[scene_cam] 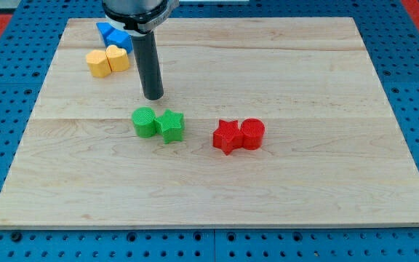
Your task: Place red circle to the top right of red star
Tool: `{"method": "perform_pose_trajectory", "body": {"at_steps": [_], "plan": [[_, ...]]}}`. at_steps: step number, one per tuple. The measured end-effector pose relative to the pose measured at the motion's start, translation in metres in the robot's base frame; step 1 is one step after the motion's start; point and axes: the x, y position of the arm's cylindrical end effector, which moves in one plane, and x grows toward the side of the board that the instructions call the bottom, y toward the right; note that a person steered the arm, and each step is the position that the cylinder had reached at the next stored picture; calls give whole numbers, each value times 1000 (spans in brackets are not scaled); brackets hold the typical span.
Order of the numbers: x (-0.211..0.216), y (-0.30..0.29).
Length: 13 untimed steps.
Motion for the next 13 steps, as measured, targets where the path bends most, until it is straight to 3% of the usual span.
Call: {"method": "perform_pose_trajectory", "body": {"at_steps": [1, 2, 4, 6, 8, 9, 10, 13], "plan": [[0, 0], [10, 38], [72, 54], [68, 36], [124, 66], [133, 118], [132, 165], [63, 175]]}}
